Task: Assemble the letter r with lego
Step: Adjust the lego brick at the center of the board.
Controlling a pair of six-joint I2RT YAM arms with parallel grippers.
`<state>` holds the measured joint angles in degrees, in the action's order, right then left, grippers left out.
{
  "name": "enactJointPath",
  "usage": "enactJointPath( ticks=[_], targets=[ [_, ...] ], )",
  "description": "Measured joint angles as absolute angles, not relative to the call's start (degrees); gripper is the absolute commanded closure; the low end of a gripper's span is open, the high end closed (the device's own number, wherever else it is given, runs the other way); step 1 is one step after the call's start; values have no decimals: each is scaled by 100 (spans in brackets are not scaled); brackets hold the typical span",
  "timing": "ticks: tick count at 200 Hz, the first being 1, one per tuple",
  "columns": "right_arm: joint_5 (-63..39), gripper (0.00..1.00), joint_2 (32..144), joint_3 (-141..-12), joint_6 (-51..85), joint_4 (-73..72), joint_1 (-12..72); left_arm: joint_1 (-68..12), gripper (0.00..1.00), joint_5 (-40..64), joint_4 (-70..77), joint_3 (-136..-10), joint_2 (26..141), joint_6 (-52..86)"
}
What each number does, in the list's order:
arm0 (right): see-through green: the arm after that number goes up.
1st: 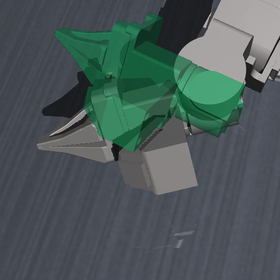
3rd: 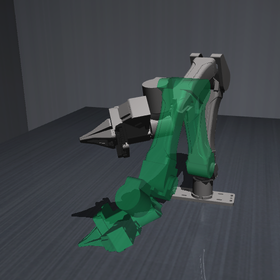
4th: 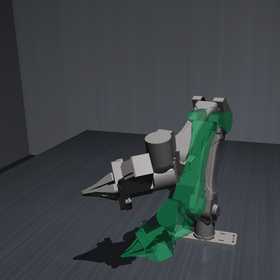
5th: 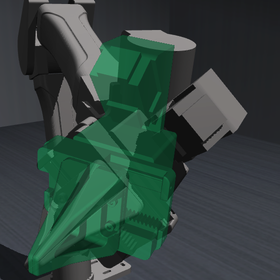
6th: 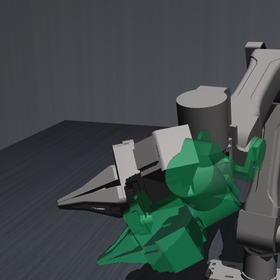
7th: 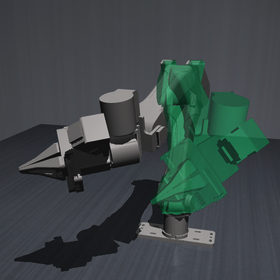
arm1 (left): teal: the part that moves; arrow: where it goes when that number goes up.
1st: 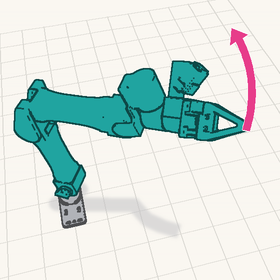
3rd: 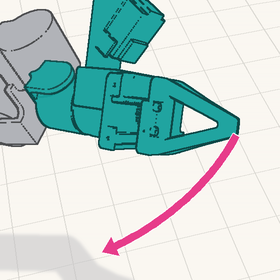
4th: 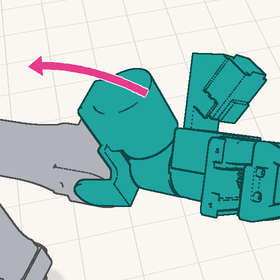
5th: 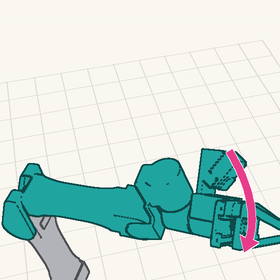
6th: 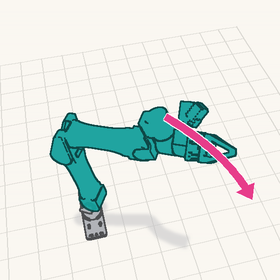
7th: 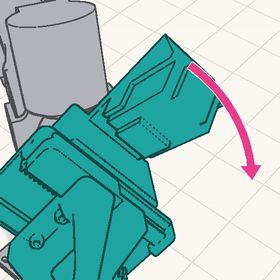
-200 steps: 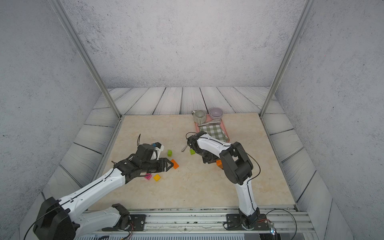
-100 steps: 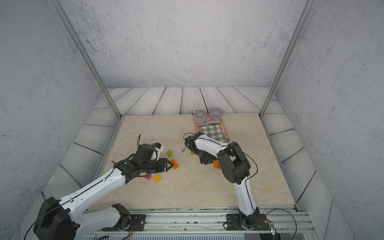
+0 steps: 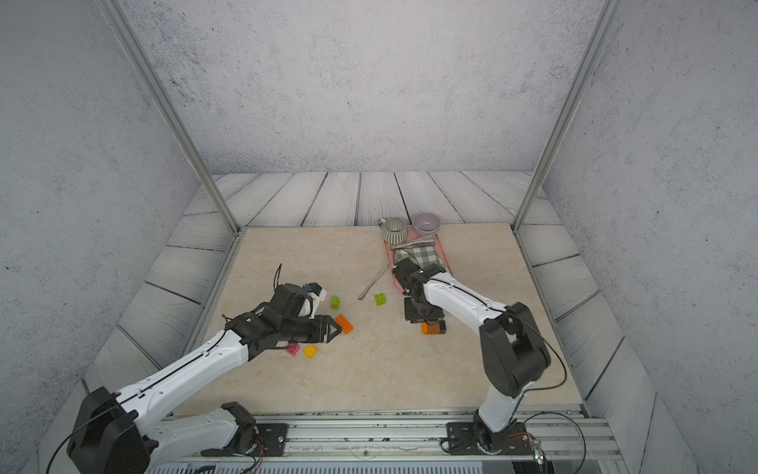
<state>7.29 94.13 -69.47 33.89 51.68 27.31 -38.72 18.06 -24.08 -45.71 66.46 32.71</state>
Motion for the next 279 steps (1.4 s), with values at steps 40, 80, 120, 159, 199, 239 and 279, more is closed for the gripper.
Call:
enactJointPath(
  ticks=[40, 80, 120, 159, 199, 239, 279],
  targets=[
    [104, 75, 9454, -6427, 3339, 4501, 1546, -4560, 50, 1839, -2213, -4622, 7183, 3251],
    [38, 76, 9821, -6399, 3271, 4160, 1356, -4668, 50, 1813, -2069, -4523, 7159, 3393],
    [56, 76, 10304, -6488, 3155, 3957, 1297, -4668, 50, 1715, -2147, -4523, 6997, 3385],
    [104, 76, 10127, -6278, 3153, 4027, 1293, -4668, 50, 1625, -2209, -4521, 6925, 3391],
    [-217, 75, 9548, -5686, 3275, 4141, 1345, -4668, 50, 1605, -2211, -4515, 6943, 3402],
    [-650, 75, 9277, -5398, 3411, 4032, 1557, -4668, 50, 1594, -2209, -4515, 6956, 3402],
    [-139, 65, 8648, -5389, 3439, 4150, 1699, -4606, 50, 1278, -2401, -4499, 6860, 3494]
  ],
)
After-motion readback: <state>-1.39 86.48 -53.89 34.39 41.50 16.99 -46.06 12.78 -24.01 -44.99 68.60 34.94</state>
